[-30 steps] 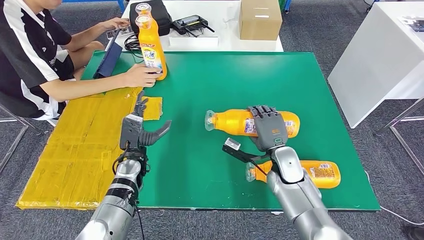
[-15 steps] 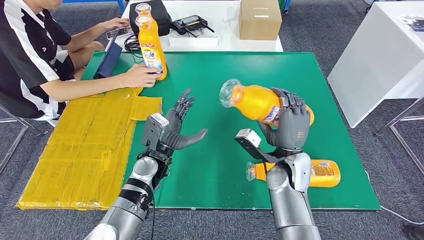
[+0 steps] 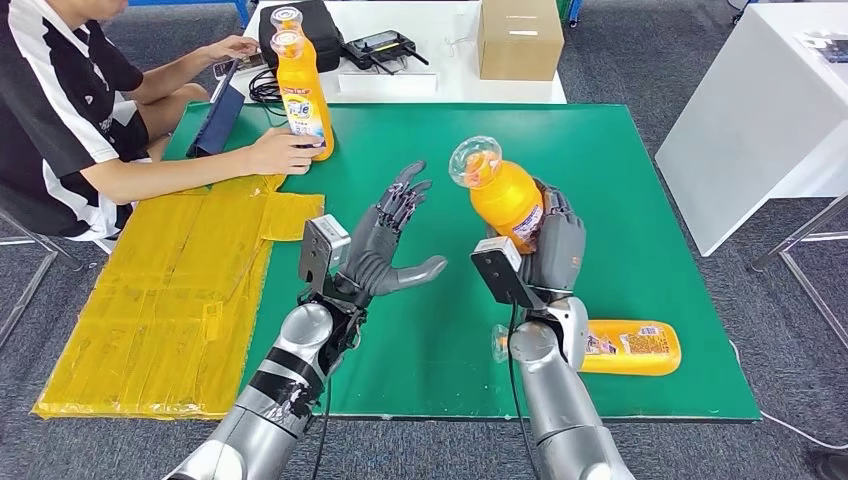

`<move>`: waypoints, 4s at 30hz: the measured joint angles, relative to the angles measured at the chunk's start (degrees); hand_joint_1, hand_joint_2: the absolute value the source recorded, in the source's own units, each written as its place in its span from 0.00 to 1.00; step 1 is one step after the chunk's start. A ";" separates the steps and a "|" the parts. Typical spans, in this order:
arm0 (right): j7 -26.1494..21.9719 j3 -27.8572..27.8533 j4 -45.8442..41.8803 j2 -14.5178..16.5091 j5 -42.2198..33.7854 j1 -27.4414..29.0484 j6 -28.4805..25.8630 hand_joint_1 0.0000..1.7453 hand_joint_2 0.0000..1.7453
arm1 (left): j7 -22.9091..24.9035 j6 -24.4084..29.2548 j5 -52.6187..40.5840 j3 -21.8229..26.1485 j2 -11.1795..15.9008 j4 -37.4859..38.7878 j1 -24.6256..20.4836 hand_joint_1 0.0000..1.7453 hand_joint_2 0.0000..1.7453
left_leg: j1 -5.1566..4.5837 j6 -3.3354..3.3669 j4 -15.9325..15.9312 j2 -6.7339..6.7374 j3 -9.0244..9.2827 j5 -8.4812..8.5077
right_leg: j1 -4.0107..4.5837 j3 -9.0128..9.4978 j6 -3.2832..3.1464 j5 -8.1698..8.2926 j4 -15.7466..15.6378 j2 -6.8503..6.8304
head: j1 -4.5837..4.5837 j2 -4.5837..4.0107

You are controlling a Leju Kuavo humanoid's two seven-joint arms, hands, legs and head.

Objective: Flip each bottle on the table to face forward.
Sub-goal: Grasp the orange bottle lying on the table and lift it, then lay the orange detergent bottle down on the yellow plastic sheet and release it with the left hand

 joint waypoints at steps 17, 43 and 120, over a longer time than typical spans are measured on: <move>-1.84 2.38 7.07 1.13 -7.45 -3.13 10.83 1.00 1.00 | -0.21 -0.45 0.35 -1.12 0.00 1.54 -1.39 0.00 1.00 | 0.00 0.00 0.00 0.01 -0.01 0.00 | 0.00 -0.01 0.00 0.00 0.00 0.00 | 0.00 0.00; 4.43 21.43 9.06 1.93 -13.34 -4.85 9.12 0.99 1.00 | -1.15 5.01 -1.85 -0.85 -0.17 5.83 -3.13 0.00 1.00 | 0.03 -0.04 0.00 0.02 0.00 0.02 | 0.07 -0.01 0.00 0.00 0.00 0.01 | 0.01 0.00; 8.68 34.73 17.32 1.41 -11.50 -8.53 8.97 1.00 1.00 | -2.29 13.70 0.14 5.08 -0.83 0.09 2.38 0.00 1.00 | 0.02 -0.04 0.00 0.04 0.02 0.03 | 0.08 -0.01 0.00 0.00 -0.01 0.02 | 0.01 0.00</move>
